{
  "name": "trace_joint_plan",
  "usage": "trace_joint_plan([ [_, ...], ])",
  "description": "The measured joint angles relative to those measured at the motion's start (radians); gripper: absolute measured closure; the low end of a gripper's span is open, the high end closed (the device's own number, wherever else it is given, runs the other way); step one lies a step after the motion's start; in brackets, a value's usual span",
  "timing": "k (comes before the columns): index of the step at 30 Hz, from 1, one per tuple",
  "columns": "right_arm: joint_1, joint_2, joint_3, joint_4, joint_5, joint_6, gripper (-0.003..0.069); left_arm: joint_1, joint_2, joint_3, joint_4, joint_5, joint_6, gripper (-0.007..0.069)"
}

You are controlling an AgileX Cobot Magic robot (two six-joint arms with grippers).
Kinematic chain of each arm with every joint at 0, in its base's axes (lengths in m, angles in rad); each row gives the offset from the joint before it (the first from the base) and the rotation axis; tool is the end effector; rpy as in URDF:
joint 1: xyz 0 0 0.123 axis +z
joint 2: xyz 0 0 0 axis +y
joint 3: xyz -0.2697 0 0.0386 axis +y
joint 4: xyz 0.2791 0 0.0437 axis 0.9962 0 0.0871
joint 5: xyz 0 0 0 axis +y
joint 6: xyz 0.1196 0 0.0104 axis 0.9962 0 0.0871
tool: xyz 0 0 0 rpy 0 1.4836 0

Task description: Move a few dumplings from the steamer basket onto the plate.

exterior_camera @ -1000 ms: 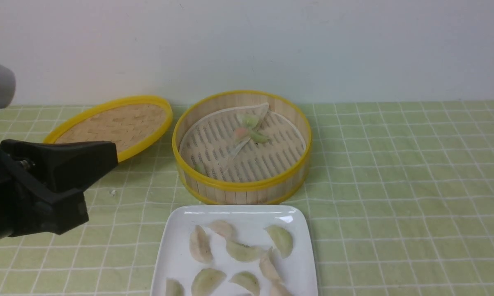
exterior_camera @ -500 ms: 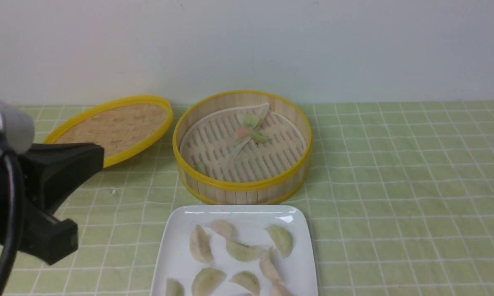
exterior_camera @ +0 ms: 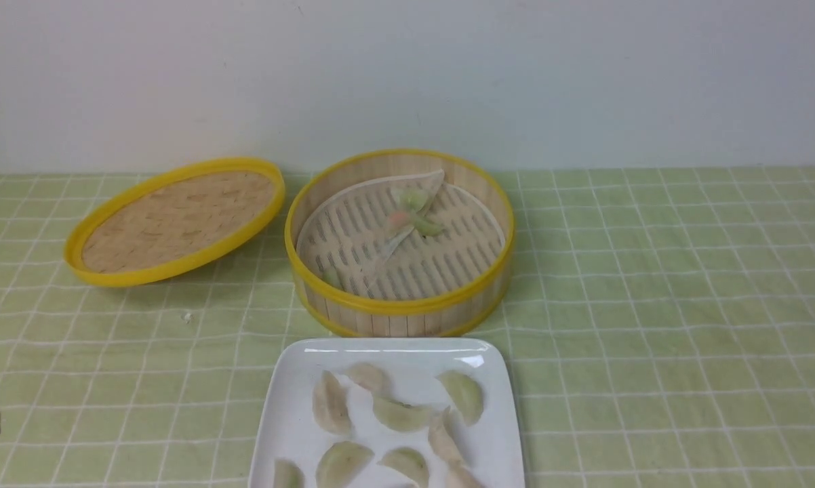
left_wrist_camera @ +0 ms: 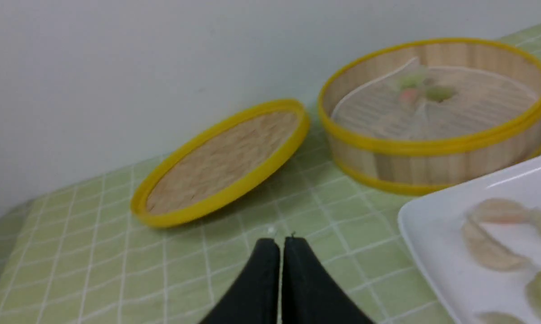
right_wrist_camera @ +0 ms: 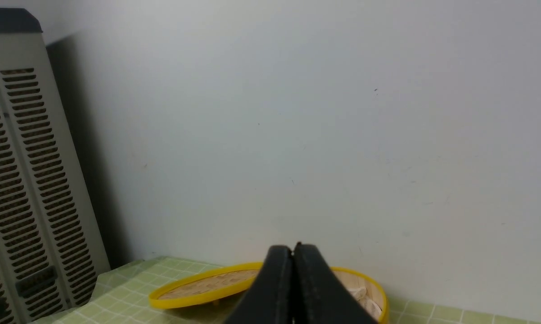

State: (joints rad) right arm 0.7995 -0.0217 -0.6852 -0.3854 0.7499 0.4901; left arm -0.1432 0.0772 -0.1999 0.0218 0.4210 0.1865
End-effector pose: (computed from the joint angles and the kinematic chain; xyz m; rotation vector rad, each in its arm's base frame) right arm 0.0423 -0.0006 0.3797 -0.2402 1.5031 0.6129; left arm 0.1220 -0.0165 0.2346 0.3036 1.7561 0.0535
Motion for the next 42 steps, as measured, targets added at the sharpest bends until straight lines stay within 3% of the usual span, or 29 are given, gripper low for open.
trace_joint_plan([
  [8,0.000,0.000,0.000,0.000,0.001,-0.003,0.0673,0.158,-0.087,0.208,-0.036,-0.034,-0.006,0.0631],
  [15,0.000,0.000,0.000,0.000,0.001,-0.003,0.0673,0.162,-0.087,0.228,-0.045,-0.041,-0.107,0.0631],
  [42,0.000,0.000,0.000,0.000,0.001,-0.004,0.0673,0.162,-0.087,0.228,-0.045,-0.040,-0.116,0.0631],
])
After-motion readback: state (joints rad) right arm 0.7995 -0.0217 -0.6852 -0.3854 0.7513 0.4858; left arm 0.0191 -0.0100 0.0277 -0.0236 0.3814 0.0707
